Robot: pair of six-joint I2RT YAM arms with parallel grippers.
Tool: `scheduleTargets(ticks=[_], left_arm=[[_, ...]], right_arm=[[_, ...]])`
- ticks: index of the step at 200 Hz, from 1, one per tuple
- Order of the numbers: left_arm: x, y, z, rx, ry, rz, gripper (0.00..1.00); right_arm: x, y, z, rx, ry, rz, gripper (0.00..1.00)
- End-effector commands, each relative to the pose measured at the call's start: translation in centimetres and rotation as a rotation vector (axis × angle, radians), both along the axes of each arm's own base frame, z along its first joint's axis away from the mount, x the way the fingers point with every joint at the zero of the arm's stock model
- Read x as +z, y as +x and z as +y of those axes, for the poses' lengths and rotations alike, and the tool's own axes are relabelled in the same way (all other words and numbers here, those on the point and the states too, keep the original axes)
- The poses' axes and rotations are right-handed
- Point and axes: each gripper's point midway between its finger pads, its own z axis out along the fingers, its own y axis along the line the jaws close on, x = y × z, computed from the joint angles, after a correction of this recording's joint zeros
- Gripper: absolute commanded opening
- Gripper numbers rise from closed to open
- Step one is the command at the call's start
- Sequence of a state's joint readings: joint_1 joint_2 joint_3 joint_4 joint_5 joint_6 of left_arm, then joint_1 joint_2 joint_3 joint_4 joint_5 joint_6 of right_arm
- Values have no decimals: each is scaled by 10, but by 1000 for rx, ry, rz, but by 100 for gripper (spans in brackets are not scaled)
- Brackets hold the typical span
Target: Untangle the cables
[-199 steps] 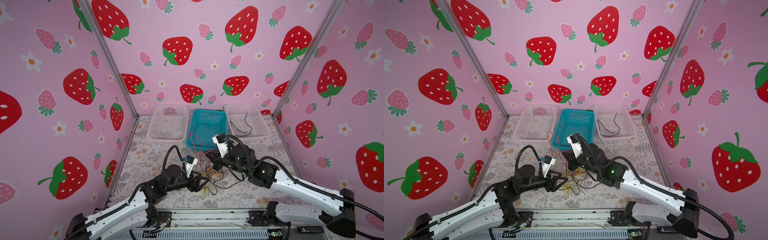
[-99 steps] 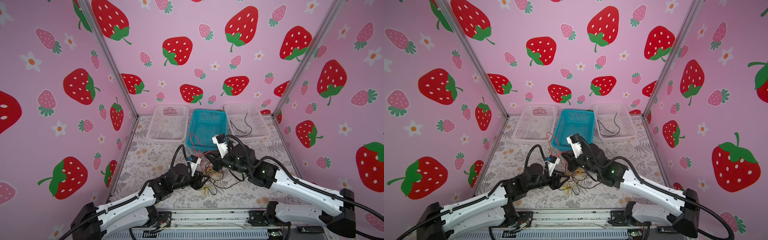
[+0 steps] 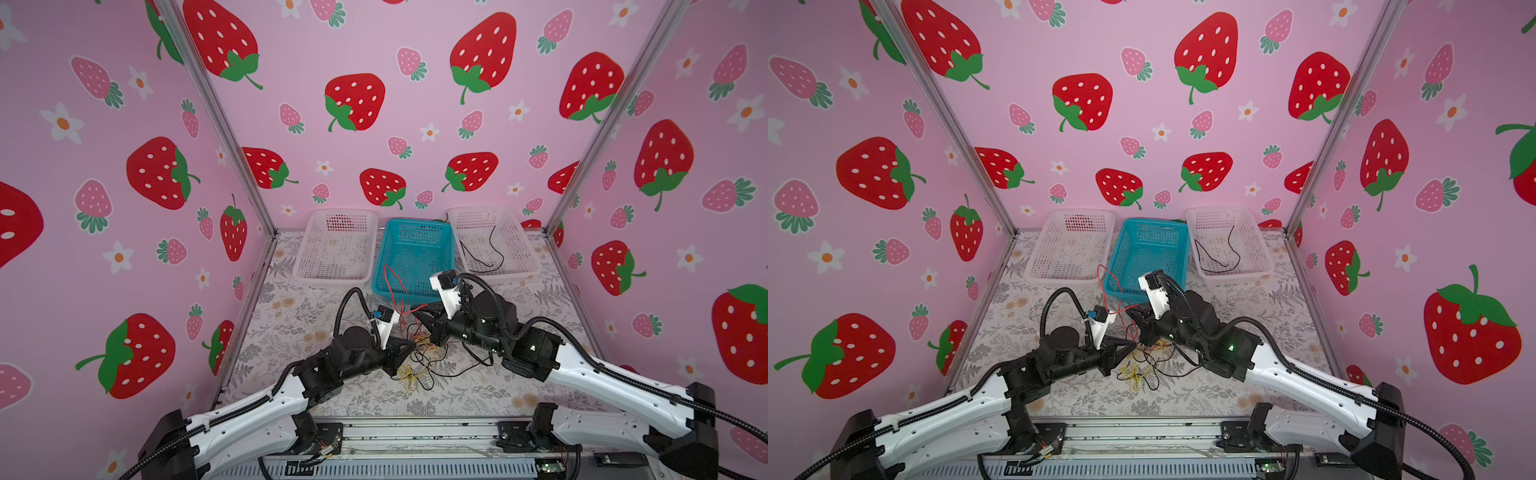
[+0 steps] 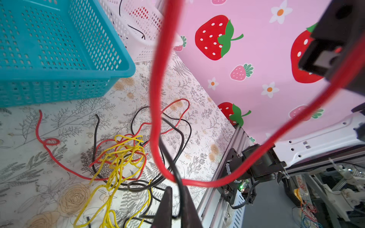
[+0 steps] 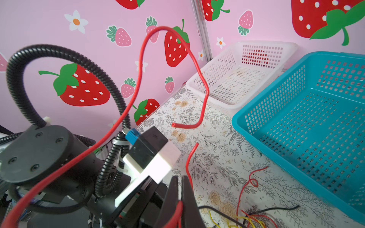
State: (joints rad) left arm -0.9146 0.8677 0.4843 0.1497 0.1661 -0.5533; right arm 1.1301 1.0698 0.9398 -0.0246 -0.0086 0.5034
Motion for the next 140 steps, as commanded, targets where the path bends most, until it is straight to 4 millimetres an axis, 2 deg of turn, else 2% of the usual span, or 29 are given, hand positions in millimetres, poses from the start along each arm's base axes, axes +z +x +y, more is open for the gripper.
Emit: scheduleTargets(ticks=[1, 13, 76, 81, 113, 140], left_arm=[[4, -2, 8, 16, 4, -20, 7], [6, 2, 15, 58, 14, -37, 0], [19, 6, 56, 182, 122, -82, 0], [20, 7, 61, 198, 136, -84, 0], [41, 11, 87, 281, 198, -117, 0], [58, 14, 112, 339, 294, -172, 0]], right_arm=[[-5, -2, -9, -16, -2, 4, 0], [-11, -5, -11, -11, -15, 14, 0], [-51, -15, -41, -28, -118, 51, 0], [-45, -17, -48, -33, -103, 43, 0], [-52, -16, -71, -85, -155, 29, 0], [-37, -11, -88, -143, -150, -17, 0]])
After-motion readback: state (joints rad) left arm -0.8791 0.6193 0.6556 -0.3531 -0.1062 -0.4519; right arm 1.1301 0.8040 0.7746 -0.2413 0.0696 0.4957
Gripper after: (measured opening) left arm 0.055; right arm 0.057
